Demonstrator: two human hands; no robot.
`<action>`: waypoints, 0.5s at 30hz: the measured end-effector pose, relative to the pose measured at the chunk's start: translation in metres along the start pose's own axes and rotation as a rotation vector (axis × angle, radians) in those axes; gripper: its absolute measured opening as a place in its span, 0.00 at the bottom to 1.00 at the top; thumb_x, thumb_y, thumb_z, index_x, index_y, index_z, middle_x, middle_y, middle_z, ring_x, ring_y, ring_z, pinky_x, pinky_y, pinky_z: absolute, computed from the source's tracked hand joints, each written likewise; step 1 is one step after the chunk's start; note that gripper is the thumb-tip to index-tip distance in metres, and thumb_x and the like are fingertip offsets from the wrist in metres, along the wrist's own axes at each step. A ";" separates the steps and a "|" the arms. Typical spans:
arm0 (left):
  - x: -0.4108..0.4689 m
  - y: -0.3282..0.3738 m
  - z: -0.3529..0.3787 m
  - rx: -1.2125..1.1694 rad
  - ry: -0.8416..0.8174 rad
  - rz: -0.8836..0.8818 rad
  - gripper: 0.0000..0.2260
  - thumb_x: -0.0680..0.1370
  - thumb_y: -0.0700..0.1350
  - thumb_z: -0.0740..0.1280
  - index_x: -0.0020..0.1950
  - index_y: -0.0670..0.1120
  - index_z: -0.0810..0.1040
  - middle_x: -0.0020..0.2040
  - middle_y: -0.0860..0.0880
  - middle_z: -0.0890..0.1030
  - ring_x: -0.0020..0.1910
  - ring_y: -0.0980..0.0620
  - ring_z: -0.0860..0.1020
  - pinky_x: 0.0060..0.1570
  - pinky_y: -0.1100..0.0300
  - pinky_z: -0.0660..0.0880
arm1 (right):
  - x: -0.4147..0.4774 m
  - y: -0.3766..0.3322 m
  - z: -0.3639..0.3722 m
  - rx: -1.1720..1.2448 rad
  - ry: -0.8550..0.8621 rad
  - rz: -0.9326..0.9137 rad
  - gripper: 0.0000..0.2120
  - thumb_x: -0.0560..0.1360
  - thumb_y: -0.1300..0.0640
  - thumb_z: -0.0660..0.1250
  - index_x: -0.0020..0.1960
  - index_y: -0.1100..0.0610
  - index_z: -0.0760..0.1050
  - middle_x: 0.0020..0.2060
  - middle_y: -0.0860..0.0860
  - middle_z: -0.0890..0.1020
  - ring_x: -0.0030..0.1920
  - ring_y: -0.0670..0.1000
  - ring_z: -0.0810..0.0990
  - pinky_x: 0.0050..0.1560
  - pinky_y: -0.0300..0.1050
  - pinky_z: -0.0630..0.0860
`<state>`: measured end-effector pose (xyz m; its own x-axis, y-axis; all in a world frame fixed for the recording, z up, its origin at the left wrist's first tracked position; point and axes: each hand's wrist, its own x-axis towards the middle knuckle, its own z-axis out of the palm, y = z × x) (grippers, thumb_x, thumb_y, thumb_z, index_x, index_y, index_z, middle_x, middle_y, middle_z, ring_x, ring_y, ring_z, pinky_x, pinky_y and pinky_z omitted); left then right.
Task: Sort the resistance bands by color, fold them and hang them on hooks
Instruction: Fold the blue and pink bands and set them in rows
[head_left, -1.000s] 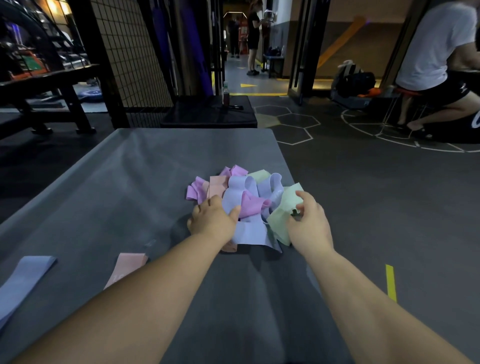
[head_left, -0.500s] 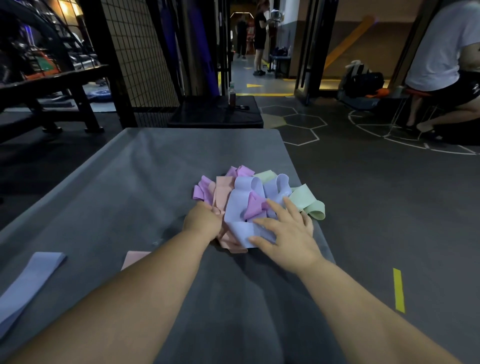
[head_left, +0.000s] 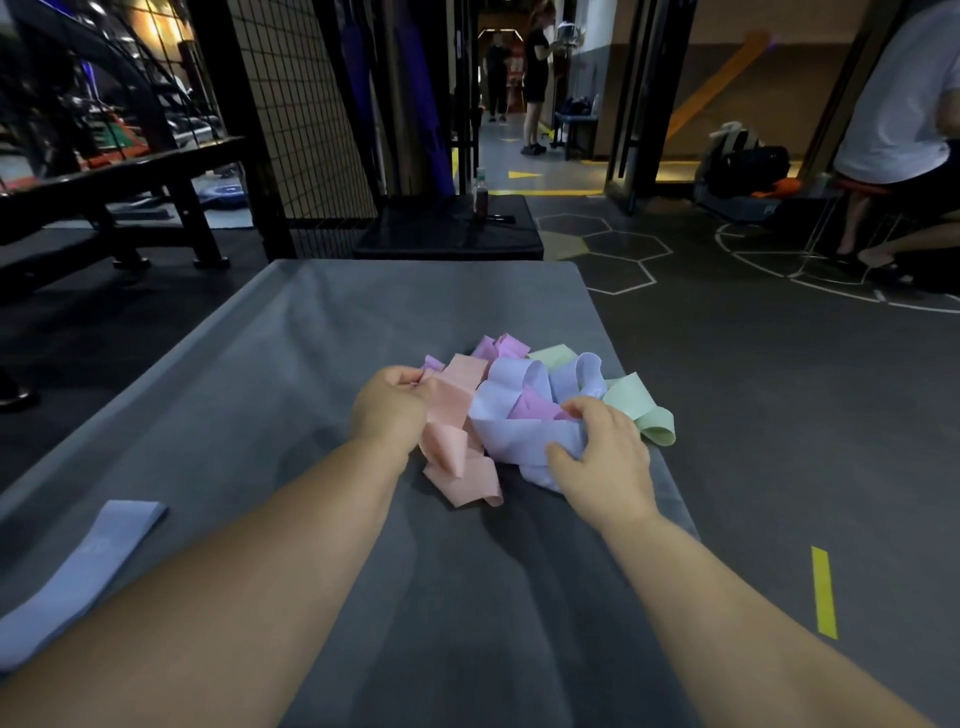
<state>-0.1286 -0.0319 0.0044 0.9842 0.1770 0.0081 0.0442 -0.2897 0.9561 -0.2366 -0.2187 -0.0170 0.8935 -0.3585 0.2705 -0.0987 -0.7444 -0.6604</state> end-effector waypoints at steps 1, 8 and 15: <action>0.000 0.005 -0.001 -0.025 0.002 0.001 0.01 0.77 0.47 0.68 0.45 0.53 0.78 0.45 0.51 0.83 0.45 0.48 0.81 0.51 0.52 0.78 | 0.000 0.000 0.001 -0.027 -0.010 -0.021 0.20 0.71 0.57 0.68 0.63 0.50 0.74 0.56 0.45 0.76 0.63 0.49 0.70 0.66 0.49 0.65; -0.016 0.041 -0.011 -0.240 -0.096 0.027 0.04 0.78 0.44 0.68 0.44 0.51 0.78 0.43 0.49 0.81 0.40 0.50 0.78 0.38 0.59 0.74 | -0.004 -0.017 0.002 0.038 0.038 -0.175 0.15 0.75 0.48 0.64 0.59 0.51 0.80 0.55 0.46 0.80 0.59 0.50 0.73 0.62 0.43 0.67; -0.066 0.078 -0.040 -0.266 -0.366 0.078 0.05 0.79 0.41 0.66 0.45 0.47 0.79 0.38 0.50 0.80 0.39 0.51 0.77 0.43 0.57 0.73 | -0.020 -0.068 -0.028 0.608 -0.310 0.142 0.09 0.82 0.47 0.57 0.55 0.39 0.75 0.50 0.44 0.78 0.54 0.46 0.75 0.55 0.39 0.68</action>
<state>-0.1967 -0.0284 0.0897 0.9808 -0.1935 0.0251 -0.0312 -0.0289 0.9991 -0.2601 -0.1764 0.0422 0.9829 -0.1841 -0.0005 -0.0421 -0.2223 -0.9741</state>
